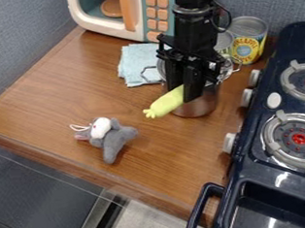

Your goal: Move a yellow object to the bottom right of the table

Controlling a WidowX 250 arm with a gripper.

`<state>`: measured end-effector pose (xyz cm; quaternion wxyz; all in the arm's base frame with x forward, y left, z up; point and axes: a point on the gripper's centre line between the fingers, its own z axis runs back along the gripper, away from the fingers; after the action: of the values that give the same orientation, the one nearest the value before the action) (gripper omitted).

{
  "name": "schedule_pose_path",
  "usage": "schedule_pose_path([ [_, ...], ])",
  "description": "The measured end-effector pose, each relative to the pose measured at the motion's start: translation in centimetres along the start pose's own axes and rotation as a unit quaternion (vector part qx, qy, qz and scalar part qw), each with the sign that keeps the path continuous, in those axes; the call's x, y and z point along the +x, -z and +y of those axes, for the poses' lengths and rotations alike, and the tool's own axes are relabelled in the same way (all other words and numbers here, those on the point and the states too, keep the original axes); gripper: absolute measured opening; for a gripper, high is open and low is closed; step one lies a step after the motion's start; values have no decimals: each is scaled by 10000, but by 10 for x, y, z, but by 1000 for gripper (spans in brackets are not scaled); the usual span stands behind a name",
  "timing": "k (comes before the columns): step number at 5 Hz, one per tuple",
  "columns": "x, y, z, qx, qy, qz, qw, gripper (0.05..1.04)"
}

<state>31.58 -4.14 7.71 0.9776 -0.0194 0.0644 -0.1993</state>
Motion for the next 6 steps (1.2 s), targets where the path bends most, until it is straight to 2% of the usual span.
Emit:
schedule_pose_path([
  [3,-3,3,-1,-83,-76,38,9999,354],
  [4,-3,3,-13,-83,177,-13,9998,354],
  [6,-5,-3,-19,-72,287,-176,9994,354],
])
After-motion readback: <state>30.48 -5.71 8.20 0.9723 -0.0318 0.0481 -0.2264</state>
